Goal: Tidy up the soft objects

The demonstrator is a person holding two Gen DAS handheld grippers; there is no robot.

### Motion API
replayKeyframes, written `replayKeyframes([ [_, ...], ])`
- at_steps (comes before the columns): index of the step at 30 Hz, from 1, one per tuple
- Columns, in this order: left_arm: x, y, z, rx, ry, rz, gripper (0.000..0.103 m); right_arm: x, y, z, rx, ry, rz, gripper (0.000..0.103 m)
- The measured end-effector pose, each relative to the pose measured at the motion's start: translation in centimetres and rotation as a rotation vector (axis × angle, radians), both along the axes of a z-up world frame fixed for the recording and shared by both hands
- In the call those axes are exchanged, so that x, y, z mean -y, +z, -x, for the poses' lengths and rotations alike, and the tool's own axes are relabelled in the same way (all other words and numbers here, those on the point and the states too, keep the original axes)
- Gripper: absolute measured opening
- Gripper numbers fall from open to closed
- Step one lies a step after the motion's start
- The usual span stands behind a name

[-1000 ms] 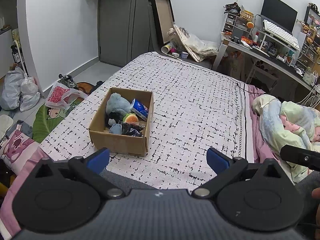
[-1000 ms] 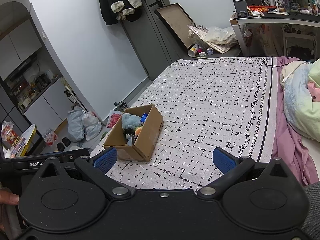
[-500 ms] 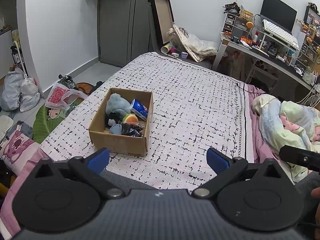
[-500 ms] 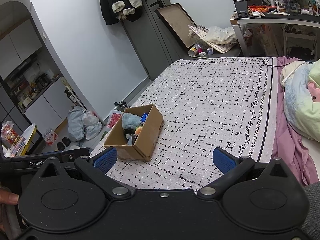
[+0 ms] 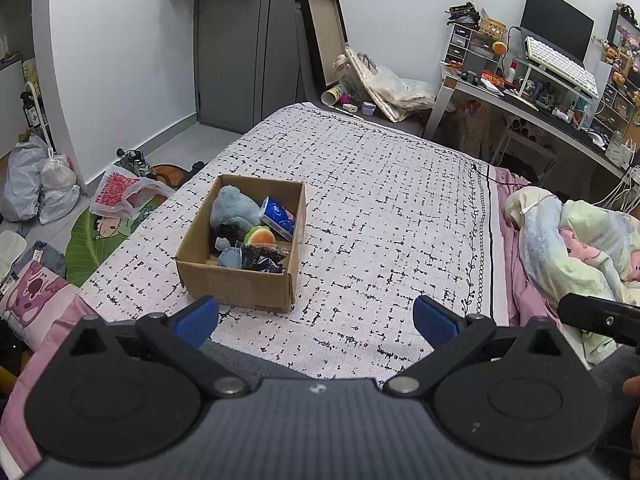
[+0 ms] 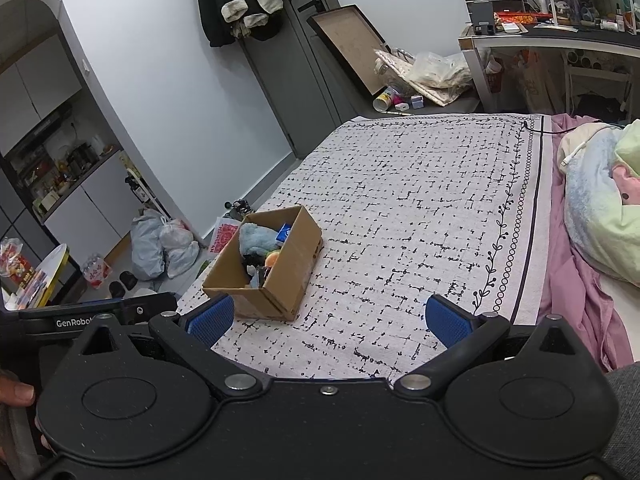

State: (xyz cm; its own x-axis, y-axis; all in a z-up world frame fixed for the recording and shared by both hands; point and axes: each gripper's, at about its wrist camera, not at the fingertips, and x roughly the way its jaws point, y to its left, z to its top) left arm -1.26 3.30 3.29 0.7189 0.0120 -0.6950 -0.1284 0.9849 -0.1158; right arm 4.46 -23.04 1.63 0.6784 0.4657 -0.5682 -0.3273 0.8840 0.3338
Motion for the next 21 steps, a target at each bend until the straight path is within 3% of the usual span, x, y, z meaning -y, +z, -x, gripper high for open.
replayKeyframes([
  [21, 1.1, -0.2, -0.4, -0.007, -0.013, -0.027, 0.102, 0.3, -0.2, 0.0, -0.001, -0.009, 0.008, 0.103],
])
